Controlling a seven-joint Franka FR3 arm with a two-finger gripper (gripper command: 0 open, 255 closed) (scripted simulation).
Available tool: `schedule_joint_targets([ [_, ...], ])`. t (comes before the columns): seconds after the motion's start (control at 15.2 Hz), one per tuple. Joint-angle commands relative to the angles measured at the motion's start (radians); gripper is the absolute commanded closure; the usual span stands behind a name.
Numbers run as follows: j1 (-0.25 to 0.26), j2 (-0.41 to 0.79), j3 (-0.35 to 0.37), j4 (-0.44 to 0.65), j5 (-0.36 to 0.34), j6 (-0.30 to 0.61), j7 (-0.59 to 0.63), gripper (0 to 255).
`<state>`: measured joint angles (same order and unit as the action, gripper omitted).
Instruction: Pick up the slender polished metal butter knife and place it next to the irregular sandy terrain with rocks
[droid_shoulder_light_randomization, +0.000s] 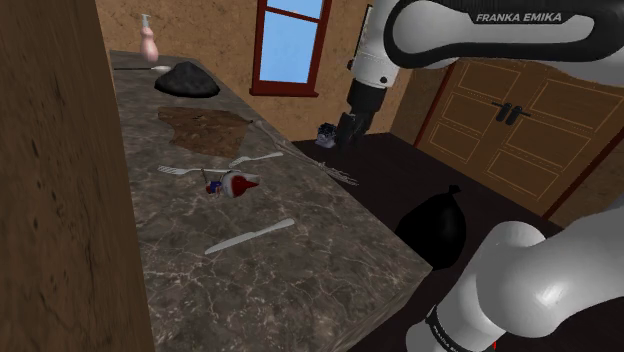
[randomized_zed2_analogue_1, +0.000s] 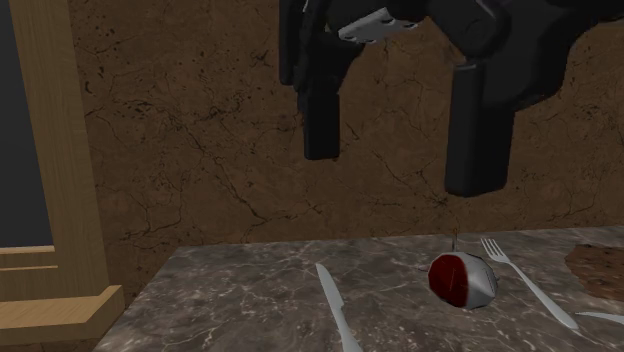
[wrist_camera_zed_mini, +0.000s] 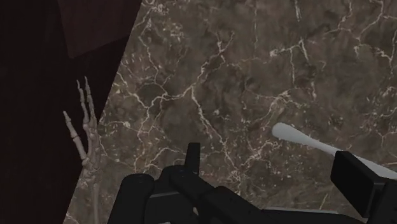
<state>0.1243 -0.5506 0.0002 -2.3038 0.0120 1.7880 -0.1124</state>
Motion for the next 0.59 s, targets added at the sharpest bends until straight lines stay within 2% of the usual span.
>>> schedule_joint_targets([
  [0.0,0.031,0.083,0.011,0.030,-0.010,0.037,-0.065,0],
  [0.53,0.131,0.336,0.075,0.119,-0.064,0.137,-0.295,0],
])
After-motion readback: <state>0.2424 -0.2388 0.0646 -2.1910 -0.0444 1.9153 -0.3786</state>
